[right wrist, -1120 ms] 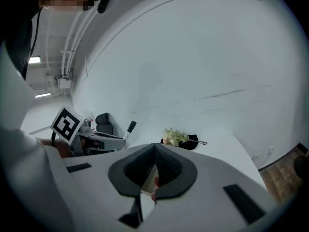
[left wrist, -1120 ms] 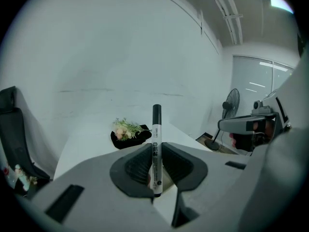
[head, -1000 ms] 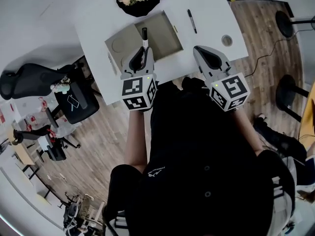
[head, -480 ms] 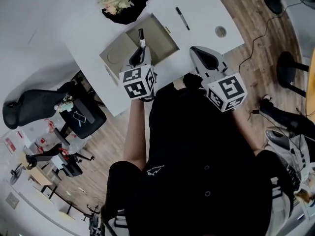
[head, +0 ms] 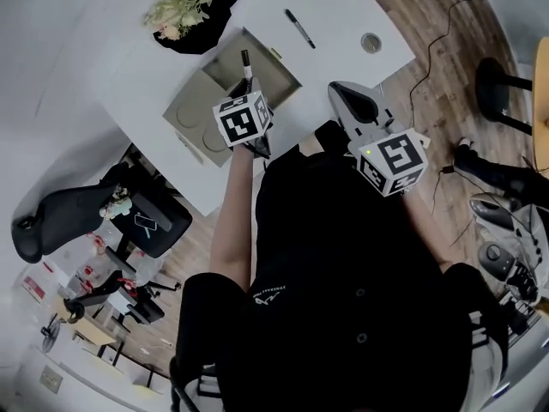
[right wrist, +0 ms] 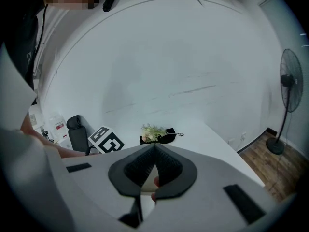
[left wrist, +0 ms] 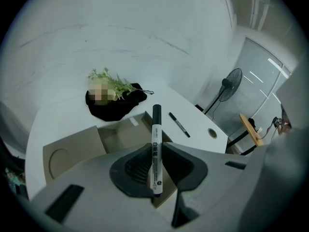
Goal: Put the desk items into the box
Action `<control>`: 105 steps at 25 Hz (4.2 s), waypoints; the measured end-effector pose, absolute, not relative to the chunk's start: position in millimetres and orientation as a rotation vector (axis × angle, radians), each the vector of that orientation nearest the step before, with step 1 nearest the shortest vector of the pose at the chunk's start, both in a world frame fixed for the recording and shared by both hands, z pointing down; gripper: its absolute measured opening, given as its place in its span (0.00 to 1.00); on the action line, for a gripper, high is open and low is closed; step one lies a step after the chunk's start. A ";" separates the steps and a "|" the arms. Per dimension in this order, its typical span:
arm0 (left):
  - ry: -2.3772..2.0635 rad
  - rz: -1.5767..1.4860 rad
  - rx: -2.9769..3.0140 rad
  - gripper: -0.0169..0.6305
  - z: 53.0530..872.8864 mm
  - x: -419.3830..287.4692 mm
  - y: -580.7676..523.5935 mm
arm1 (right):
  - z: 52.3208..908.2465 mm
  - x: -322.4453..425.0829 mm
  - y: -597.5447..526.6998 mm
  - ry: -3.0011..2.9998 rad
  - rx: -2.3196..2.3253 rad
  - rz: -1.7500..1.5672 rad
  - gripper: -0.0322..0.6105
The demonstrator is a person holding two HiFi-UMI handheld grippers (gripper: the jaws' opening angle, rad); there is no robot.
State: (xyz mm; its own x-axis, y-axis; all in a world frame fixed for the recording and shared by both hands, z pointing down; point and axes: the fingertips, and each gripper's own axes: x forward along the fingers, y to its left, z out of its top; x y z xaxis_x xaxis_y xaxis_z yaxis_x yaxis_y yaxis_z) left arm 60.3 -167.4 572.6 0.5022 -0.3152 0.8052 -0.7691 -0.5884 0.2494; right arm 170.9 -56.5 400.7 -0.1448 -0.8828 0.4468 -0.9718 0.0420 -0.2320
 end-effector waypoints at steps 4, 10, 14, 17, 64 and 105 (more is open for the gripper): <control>-0.857 1.037 2.061 0.14 602.0 67.2 -168.9 | 408.3 177.7 -50.1 -2.072 1.960 0.760 0.05; -0.845 1.083 1.944 0.14 636.1 74.3 -168.3 | 416.7 185.7 -40.4 -2.008 2.005 0.802 0.05; -0.827 1.091 1.911 0.14 651.9 80.6 -166.9 | 423.0 188.7 -36.1 -1.979 2.028 0.822 0.05; -0.835 1.093 1.889 0.14 660.6 83.2 -166.5 | 425.2 191.7 -30.8 -1.960 2.043 0.839 0.05; -1.171 0.585 2.343 0.04 482.8 58.6 -154.4 | 396.1 166.8 -49.6 -2.308 1.708 0.697 0.05; -1.766 0.139 2.339 0.04 337.3 2.2 -25.2 | 334.4 105.6 -50.3 -2.727 1.208 0.326 0.05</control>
State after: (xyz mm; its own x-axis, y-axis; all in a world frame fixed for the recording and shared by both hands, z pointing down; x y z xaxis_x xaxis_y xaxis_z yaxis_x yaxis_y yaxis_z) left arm 2.2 -25.2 337.3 0.2786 -0.9395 0.1991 -0.9591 -0.2616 0.1079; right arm 105.6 -50.3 334.4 -0.6676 -0.7129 0.2149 -0.7434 0.6539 -0.1402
